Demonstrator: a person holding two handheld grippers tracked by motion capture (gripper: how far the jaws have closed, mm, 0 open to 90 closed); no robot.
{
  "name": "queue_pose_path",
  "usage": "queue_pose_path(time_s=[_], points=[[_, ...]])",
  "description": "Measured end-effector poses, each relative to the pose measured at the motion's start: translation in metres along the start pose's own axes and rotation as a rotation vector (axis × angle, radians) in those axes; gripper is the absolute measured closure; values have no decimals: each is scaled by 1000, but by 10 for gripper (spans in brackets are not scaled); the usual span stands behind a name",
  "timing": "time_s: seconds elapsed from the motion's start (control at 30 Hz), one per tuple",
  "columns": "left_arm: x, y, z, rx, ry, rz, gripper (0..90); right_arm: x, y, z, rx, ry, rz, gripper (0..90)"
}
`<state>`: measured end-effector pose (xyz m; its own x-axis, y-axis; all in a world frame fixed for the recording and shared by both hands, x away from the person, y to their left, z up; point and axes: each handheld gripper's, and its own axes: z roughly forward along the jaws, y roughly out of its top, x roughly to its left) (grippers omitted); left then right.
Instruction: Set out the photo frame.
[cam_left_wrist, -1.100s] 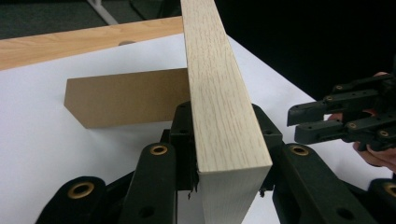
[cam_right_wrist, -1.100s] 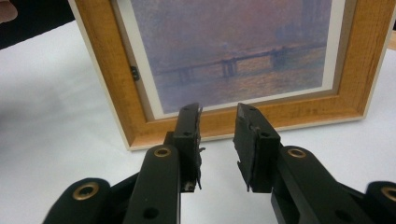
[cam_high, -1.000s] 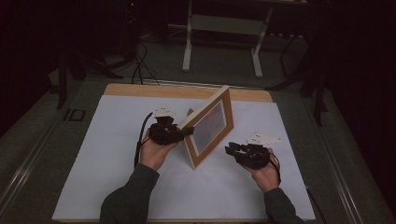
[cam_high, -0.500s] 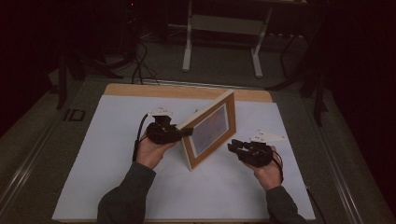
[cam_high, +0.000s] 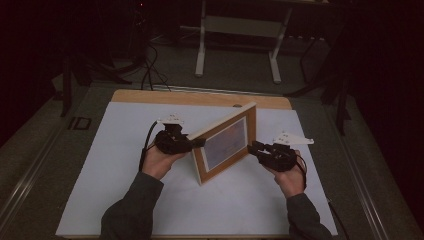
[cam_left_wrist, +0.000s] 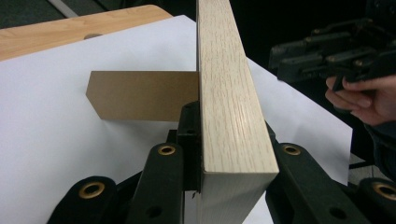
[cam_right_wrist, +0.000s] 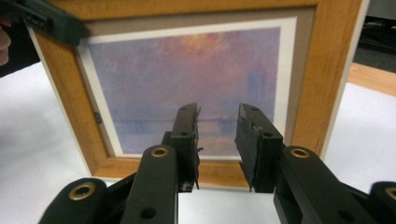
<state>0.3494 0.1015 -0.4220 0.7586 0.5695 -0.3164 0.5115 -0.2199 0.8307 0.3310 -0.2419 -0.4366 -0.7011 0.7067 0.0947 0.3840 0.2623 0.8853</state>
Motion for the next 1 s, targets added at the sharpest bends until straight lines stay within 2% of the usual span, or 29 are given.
queue_pose_path(time_s=[0.1, 0.33, 0.37, 0.4, 0.47, 0.5, 0.53, 0.57, 0.63, 0.7, 0.8, 0.83, 1.0], points=[[2, 0, -1, 7, -4, 5, 745, -2, 5, -2, -5, -5, 1, 670], [0, 1, -1, 19, 32, 36, 746, -8, 15, -6, -22, -28, 7, 654], [-2, 2, -1, 26, 58, 60, 745, -10, 18, -6, -23, -36, 11, 646], [-2, 2, -1, 26, 58, 60, 743, -12, 20, -5, -24, -41, 9, 637], [-4, 2, -1, 31, 94, 81, 742, -13, 21, -5, -27, -47, 11, 624], [-6, 2, 0, 31, 135, 106, 743, -14, 22, -4, -28, -52, 13, 613], [-7, 2, 0, 31, 143, 112, 733, -17, 25, -1, -24, -65, 19, 591], [-9, 2, 0, 26, 170, 134, 727, -18, 25, 1, -19, -73, 22, 583], [-9, 1, 0, 22, 172, 147, 719, -21, 27, 5, -13, -85, 24, 554], [-8, 1, 0, 15, 167, 153, 716, -23, 28, 7, -11, -97, 26, 531], [-3, 0, -1, 6, 110, 135, 736, -28, 30, 8, -4, -113, 26, 504], [-3, 0, -1, 6, 110, 135, 739, -30, 31, 8, -3, -118, 26, 502], [6, 0, -2, -6, 20, 78, 755, -37, 34, 8, -5, -129, 21, 497]])
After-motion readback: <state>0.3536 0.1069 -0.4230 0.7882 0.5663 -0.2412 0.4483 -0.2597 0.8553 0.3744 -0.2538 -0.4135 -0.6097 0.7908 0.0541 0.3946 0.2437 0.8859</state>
